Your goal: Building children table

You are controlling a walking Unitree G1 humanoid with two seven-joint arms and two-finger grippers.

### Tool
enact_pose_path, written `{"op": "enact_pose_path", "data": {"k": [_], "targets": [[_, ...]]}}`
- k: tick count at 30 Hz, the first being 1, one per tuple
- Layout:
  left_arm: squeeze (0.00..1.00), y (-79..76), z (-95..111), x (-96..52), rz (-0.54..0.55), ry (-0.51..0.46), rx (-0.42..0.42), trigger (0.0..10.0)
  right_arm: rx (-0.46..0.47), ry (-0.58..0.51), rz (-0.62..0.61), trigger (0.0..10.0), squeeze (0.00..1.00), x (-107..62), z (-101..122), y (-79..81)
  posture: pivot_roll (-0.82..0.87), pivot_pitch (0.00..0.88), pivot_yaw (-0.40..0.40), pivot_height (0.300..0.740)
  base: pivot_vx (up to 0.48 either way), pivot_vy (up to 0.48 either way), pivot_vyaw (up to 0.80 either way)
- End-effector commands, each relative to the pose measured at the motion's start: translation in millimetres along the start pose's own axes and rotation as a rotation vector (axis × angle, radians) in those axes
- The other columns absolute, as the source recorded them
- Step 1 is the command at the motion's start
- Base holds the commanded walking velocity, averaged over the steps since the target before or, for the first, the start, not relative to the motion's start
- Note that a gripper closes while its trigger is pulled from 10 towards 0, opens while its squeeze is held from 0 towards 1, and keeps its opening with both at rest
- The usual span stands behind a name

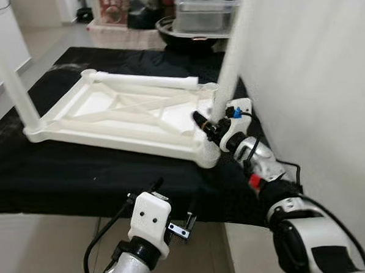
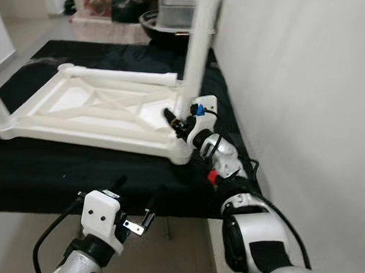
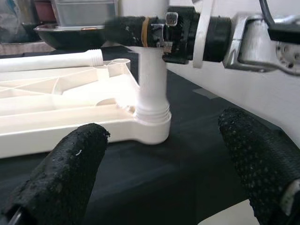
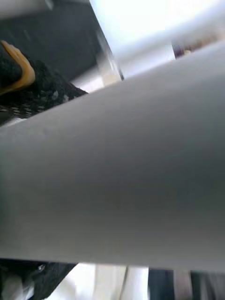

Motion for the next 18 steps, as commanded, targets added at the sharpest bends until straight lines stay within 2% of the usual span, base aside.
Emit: {"op": "enact_pose_path", "data": {"k": [1, 5, 7, 8, 10, 11, 12, 13, 14, 15, 17, 18], "targets": [[0.0, -0.3, 0.7, 0.4, 0.001, -0.002, 0.002, 10.0, 0.01, 0.06, 0.131, 10.0, 0.0, 7.2, -5.3, 16.5, 0.11, 0.083, -0.105, 0.74, 0.0, 0.0, 0.0], [0.0, -0.1, 0.9, 0.7, 0.0, -0.003, 0.002, 10.0, -0.024, 0.159, 0.257, 10.0, 0.0, 8.3, -16.7, 29.1, 0.11, 0.086, -0.108, 0.74, 0.0, 0.0, 0.0], [0.0, 0.0, 1.0, 0.7, 0.001, -0.003, 0.003, 10.0, -0.051, 0.181, 0.268, 10.0, 0.0, 9.5, -21.0, 31.4, 0.11, 0.086, -0.108, 0.74, 0.0, 0.0, 0.0], [0.0, 0.1, 1.4, 0.8, 0.002, -0.006, 0.003, 10.0, -0.091, 0.198, 0.252, 7.1, 0.0, 12.1, -26.1, 31.9, 0.11, 0.086, -0.111, 0.74, 0.0, 0.0, 0.0], [0.0, 0.2, 1.7, 0.8, 0.003, -0.007, 0.003, 10.0, -0.115, 0.204, 0.24, 7.1, 0.0, 13.7, -28.9, 31.9, 0.11, 0.086, -0.111, 0.74, 0.0, 0.0, 0.0], [0.0, 0.3, 2.0, 0.8, 0.005, -0.009, 0.004, 10.0, -0.136, 0.192, 0.148, 0.0, 0.0, 17.0, -29.0, 25.4, 0.12, 0.087, -0.111, 0.74, 0.0, 0.0, 0.0], [0.0, 0.3, 2.0, 0.8, 0.005, -0.009, 0.004, 10.0, -0.136, 0.192, 0.148, 0.0, 0.0, 17.0, -29.0, 25.4, 0.12, 0.087, -0.111, 0.74, 0.0, 0.0, 0.0], [0.0, 0.3, 2.2, 0.8, 0.005, -0.01, 0.004, 10.0, -0.156, 0.172, 0.062, 0.0, 0.0, 19.2, -27.3, 19.0, 0.11, 0.089, -0.112, 0.74, 0.0, 0.0, 0.0], [0.0, 0.3, 2.2, 0.8, 0.005, -0.01, 0.004, 10.0, -0.156, 0.172, 0.062, 0.0, 0.0, 19.2, -27.3, 19.0, 0.11, 0.089, -0.112, 0.74, 0.0, 0.0, 0.0], [0.0, 0.5, 2.3, 0.8, 0.007, -0.011, 0.003, 10.0, -0.157, 0.145, -0.089, 0.0, 0.0, 19.4, -24.4, 6.1, 0.11, 0.089, -0.11, 0.74, 0.0, 0.0, 0.0], [0.0, 0.5, 2.3, 0.8, 0.007, -0.011, 0.003, 10.0, -0.157, 0.145, -0.089, 0.0, 0.0, 19.4, -24.4, 6.1, 0.11, 0.089, -0.11, 0.74, 0.0, 0.0, 0.0], [0.0, 0.7, 2.5, 0.8, 0.009, -0.012, 0.004, 10.0, -0.163, 0.127, -0.25, 0.0, 0.0, 15.9, -23.5, -8.4, 0.11, 0.089, -0.111, 0.74, 0.0, 0.0, 0.0]]}}
Point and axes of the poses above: a point about 5 cm out from each wrist's last joint towards the gripper, its own x axis pointing out of the wrist towards the gripper, its own z axis along the axis of the wrist's last joint, y = z × x, the point moved 3 cm from there along x, pointing out of the wrist towards the gripper, and after that the axes turned 11 degrees about x, right-handed, at the moved point
